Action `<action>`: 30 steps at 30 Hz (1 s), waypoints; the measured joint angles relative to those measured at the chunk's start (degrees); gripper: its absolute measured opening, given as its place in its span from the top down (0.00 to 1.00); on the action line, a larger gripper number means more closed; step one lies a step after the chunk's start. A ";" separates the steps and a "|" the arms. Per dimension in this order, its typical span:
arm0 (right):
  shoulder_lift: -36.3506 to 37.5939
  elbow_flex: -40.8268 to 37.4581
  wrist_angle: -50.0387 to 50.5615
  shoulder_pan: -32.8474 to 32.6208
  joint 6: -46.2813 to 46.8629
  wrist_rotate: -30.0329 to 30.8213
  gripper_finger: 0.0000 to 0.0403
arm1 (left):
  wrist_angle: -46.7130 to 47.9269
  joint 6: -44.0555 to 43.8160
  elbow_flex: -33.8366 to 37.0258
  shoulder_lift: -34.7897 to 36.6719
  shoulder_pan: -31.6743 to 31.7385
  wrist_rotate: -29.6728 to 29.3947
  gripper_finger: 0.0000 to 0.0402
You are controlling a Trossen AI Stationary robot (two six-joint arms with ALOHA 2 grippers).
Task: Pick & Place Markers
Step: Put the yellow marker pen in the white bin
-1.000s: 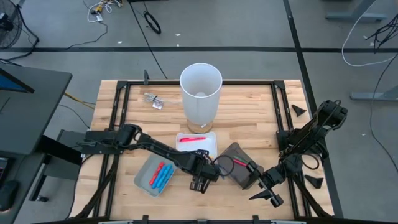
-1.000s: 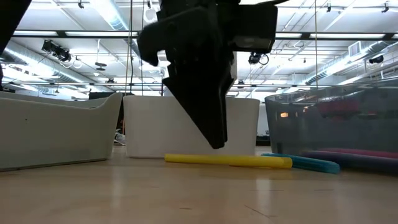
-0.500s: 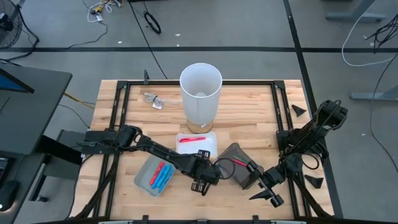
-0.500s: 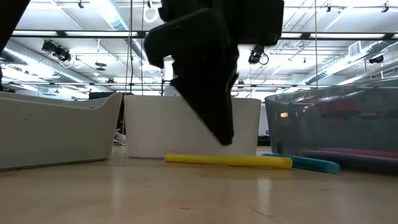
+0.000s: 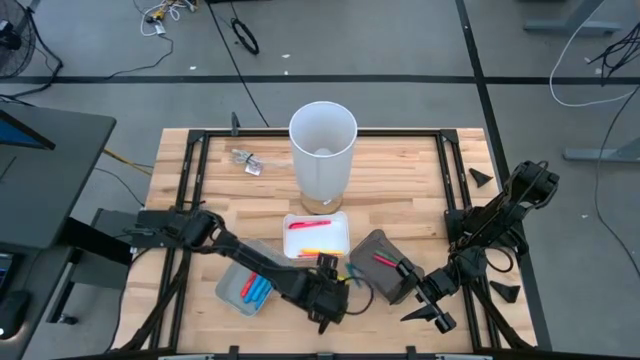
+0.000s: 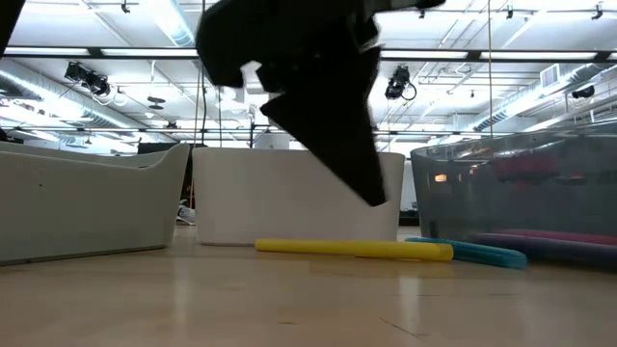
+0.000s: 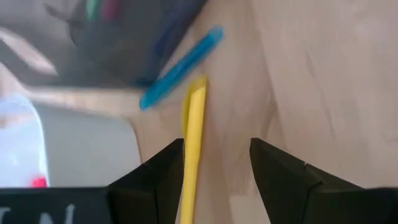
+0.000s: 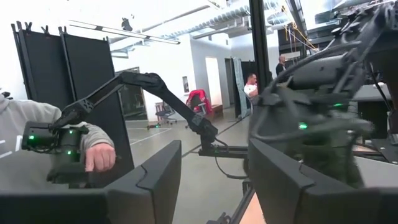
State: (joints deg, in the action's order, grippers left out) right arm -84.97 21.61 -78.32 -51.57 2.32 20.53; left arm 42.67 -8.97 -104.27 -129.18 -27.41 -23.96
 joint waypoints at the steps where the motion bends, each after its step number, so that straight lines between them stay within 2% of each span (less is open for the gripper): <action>1: 0.00 0.00 0.00 -0.01 -0.02 -0.01 0.54 | -1.19 0.43 -0.01 -0.15 -0.50 -1.34 0.53; 4: 0.00 0.02 0.00 0.00 -0.03 -0.02 0.54 | -3.65 0.50 -0.01 -1.17 -1.49 -4.78 0.53; 20: -0.07 0.07 1.37 -0.01 1.34 -0.02 0.54 | -7.65 -3.06 -0.09 -6.40 0.13 -7.02 0.53; 23: -0.05 0.07 1.27 0.00 1.48 -0.02 0.54 | -7.57 -3.93 -0.11 -6.40 0.90 -4.91 0.53; 27: -0.05 0.07 1.05 -0.02 1.65 -0.02 0.54 | -7.20 -4.07 -0.22 -6.19 2.64 2.30 0.55; 30: -0.05 0.07 1.05 0.00 1.68 -0.02 0.54 | -6.86 -4.10 -0.22 -6.25 3.36 4.99 0.58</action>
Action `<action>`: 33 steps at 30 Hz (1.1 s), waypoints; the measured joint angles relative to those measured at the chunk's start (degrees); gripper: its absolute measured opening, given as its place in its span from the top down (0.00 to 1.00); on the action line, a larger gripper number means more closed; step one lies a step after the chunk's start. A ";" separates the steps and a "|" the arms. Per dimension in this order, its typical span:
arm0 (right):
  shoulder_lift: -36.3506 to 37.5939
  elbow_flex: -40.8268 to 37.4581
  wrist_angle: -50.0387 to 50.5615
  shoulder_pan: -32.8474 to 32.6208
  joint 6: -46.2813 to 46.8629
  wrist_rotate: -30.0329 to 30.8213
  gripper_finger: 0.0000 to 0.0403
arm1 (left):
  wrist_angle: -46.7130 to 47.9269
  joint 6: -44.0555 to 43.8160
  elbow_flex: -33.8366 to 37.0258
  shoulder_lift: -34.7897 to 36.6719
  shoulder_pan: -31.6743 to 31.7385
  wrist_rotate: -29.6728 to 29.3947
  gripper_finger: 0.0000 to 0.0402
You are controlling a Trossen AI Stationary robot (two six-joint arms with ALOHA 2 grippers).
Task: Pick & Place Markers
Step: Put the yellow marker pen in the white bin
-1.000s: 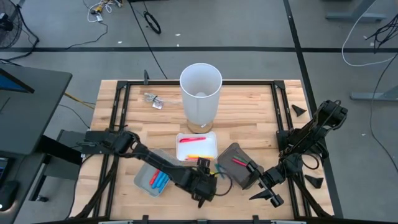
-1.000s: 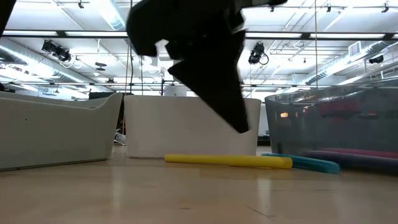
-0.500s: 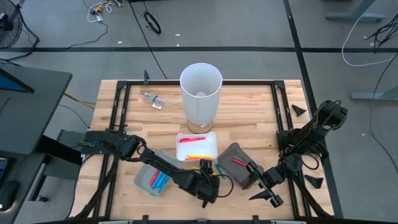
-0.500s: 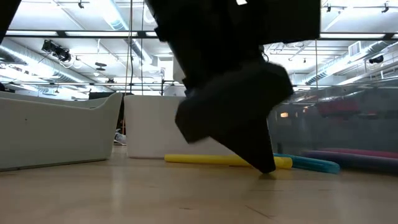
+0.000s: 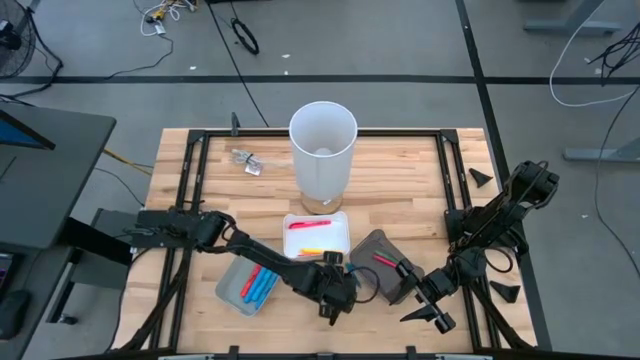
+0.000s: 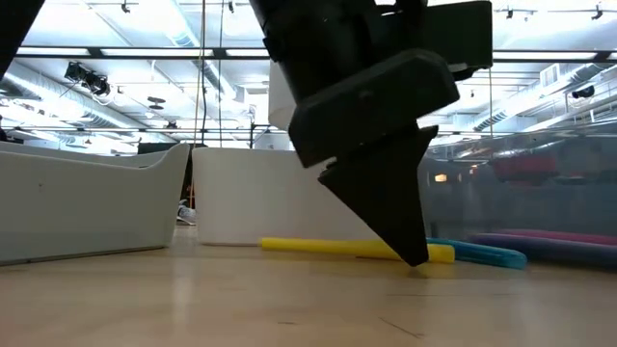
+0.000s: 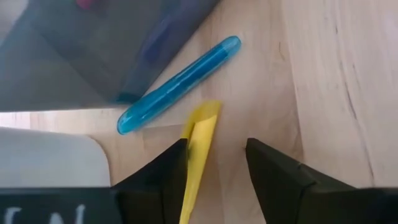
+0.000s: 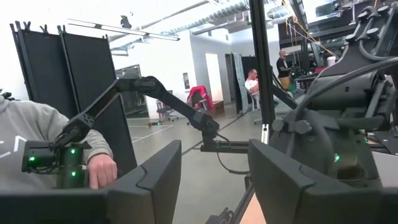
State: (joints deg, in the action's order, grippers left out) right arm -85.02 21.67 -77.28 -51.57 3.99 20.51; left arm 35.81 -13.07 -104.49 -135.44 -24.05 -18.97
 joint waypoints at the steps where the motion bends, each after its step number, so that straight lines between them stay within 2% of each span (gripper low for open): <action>1: 0.00 0.00 0.00 0.00 0.00 0.00 0.54 | 0.04 -0.01 0.01 0.06 0.04 0.34 0.59; 12: -0.01 0.00 -0.06 0.00 -1.04 0.02 0.54 | 3.59 2.01 -3.25 -0.19 -1.41 0.75 0.78; 21: 0.00 -0.02 -1.48 0.00 -1.45 0.02 0.54 | 3.47 0.20 -4.29 -0.07 -2.02 4.49 0.95; 27: 0.00 -0.02 -2.49 0.00 -1.47 0.02 0.54 | 3.28 0.08 -4.35 -0.02 -3.03 4.14 0.97; 33: 0.00 -0.04 -2.49 0.00 -1.49 0.03 0.54 | 4.05 -0.32 -4.17 -0.11 -3.24 5.80 0.94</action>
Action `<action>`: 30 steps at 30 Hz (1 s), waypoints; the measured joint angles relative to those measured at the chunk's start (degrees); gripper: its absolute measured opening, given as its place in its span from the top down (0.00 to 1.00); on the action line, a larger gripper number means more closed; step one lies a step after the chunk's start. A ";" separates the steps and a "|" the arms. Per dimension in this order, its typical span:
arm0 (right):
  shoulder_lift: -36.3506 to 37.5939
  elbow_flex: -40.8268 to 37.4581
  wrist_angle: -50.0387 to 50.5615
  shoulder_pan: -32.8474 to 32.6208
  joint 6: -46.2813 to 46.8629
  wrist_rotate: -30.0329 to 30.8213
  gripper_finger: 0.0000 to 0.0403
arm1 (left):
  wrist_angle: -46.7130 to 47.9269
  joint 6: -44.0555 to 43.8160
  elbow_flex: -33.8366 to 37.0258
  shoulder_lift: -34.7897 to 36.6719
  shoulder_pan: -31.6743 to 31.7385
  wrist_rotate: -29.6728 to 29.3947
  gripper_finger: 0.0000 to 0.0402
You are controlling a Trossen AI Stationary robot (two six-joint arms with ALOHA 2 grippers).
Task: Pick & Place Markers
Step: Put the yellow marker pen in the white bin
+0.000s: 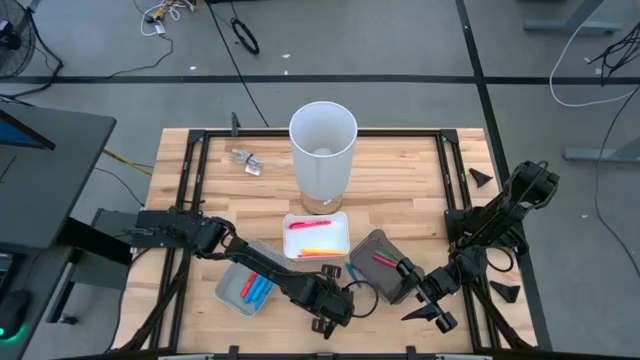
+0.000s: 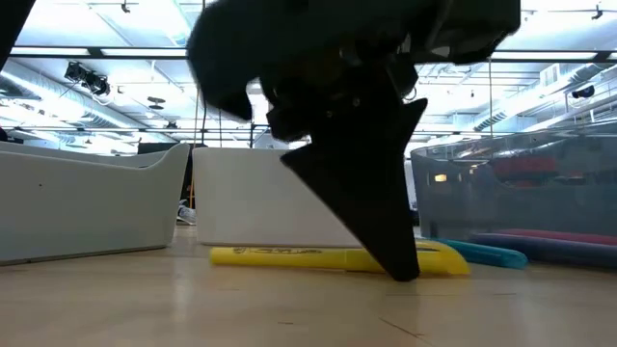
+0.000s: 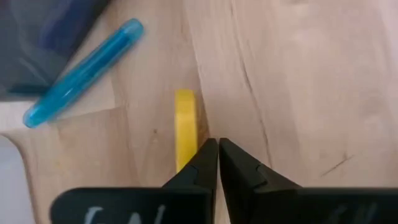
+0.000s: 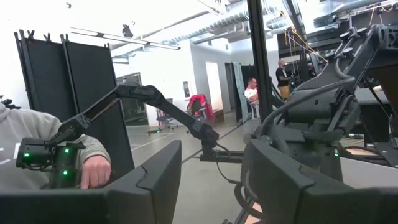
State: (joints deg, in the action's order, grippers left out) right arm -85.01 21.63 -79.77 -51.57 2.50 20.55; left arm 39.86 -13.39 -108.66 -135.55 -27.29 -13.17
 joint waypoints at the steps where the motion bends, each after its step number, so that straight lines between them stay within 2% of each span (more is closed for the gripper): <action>1: 0.00 0.00 0.00 0.00 -0.01 -0.01 0.54 | -0.05 -0.02 0.04 -0.08 0.00 -0.11 0.93; 11: 0.00 -0.02 0.09 0.00 -0.59 0.01 0.54 | 1.63 -1.72 -0.07 0.00 0.04 -0.35 0.77; 14: 0.00 -0.02 0.09 0.00 -1.23 0.00 0.54 | 1.84 -2.92 -0.09 0.06 0.04 2.38 0.74; 21: 0.00 -0.02 0.09 0.00 -1.97 0.01 0.54 | 4.56 -8.95 -0.20 0.38 -0.37 5.85 0.72; 26: 0.02 -0.02 0.09 0.00 -2.60 0.02 0.54 | 8.90 -13.49 -0.02 1.82 -0.46 4.27 0.72; 30: 0.02 -0.02 0.12 0.02 -2.75 1.51 0.54 | 8.65 -15.64 -0.08 4.66 -0.66 1.13 0.72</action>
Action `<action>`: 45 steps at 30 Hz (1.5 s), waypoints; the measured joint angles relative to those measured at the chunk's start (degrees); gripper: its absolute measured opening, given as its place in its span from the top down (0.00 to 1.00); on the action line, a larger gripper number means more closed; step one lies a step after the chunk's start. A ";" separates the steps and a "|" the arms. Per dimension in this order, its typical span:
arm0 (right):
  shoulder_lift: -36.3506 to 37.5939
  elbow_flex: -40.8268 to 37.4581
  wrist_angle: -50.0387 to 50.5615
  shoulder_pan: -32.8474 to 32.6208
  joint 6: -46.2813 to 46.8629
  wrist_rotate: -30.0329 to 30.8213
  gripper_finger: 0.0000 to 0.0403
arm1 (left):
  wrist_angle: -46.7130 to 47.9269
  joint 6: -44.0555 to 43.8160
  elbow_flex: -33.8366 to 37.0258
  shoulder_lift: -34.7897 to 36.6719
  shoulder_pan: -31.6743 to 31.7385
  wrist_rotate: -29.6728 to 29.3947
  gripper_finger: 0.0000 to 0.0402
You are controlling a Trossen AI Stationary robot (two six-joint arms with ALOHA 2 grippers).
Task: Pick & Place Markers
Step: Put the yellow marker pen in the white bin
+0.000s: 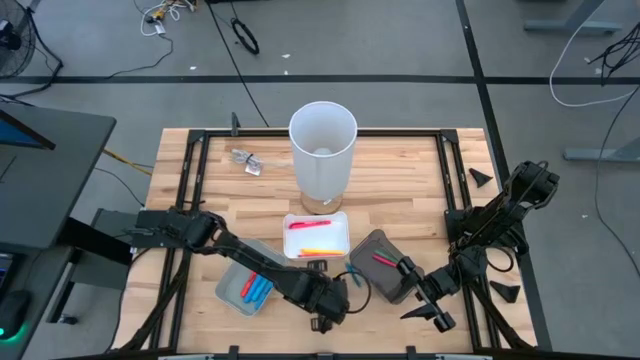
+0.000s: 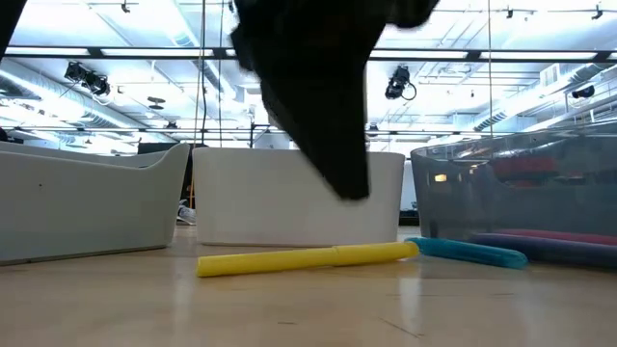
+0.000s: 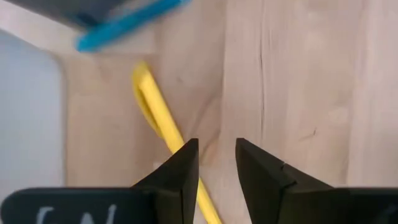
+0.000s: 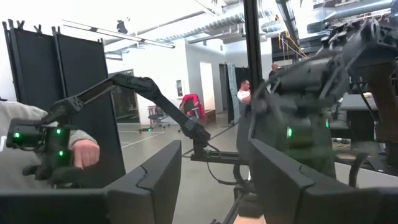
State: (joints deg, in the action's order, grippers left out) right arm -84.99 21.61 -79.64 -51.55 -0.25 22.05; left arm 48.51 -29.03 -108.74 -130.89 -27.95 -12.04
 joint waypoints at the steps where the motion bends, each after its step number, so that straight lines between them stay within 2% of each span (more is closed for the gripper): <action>1: 0.00 0.00 0.07 -0.01 0.00 0.01 0.54 | -0.10 -0.61 -0.03 0.52 -0.06 -0.63 0.72; 11: 0.00 0.00 -0.08 0.00 0.44 0.01 0.54 | 4.35 -14.14 0.39 1.92 0.49 -2.82 0.72; 24: 0.02 0.00 -0.80 0.00 0.85 0.01 0.54 | 7.40 -22.87 0.56 0.41 1.14 -2.57 0.72; 45: 0.02 0.00 -0.76 -0.02 1.29 0.01 0.54 | 5.31 -24.36 0.23 -4.15 1.16 2.52 0.72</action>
State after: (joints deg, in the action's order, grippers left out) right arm -84.97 21.61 -80.40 -51.57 1.04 22.06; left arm 53.82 -53.39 -108.51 -135.04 -26.79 -9.51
